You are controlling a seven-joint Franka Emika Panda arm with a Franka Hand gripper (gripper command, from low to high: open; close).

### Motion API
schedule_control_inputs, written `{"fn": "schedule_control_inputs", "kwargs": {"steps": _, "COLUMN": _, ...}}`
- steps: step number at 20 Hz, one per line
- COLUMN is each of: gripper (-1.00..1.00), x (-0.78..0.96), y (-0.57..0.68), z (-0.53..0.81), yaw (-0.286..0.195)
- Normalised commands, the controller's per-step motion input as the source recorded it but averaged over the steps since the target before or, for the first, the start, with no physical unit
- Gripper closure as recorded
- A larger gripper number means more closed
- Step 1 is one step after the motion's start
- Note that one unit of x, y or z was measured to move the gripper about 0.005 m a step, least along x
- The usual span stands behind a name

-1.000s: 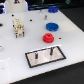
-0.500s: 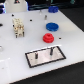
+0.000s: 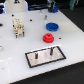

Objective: Insert the blue gear onto the right peg, followed by the red gear

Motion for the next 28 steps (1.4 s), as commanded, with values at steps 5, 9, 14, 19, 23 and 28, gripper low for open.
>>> {"fn": "schedule_control_inputs", "kwargs": {"steps": 5, "gripper": -1.00, "x": -0.30, "y": 0.08, "z": -0.55, "yaw": 0.000}}
{"fn": "schedule_control_inputs", "kwargs": {"steps": 9, "gripper": -1.00, "x": -0.30, "y": 0.03, "z": -0.56, "yaw": 0.000}}
{"fn": "schedule_control_inputs", "kwargs": {"steps": 14, "gripper": -1.00, "x": -0.30, "y": 0.03, "z": -0.51, "yaw": 0.000}}
{"fn": "schedule_control_inputs", "kwargs": {"steps": 19, "gripper": -1.00, "x": -0.25, "y": 0.03, "z": -0.48, "yaw": 0.000}}
{"fn": "schedule_control_inputs", "kwargs": {"steps": 23, "gripper": 1.00, "x": -0.27, "y": 0.01, "z": -0.41, "yaw": 0.000}}
{"fn": "schedule_control_inputs", "kwargs": {"steps": 28, "gripper": 1.00, "x": -0.30, "y": 0.00, "z": -0.21, "yaw": 0.000}}
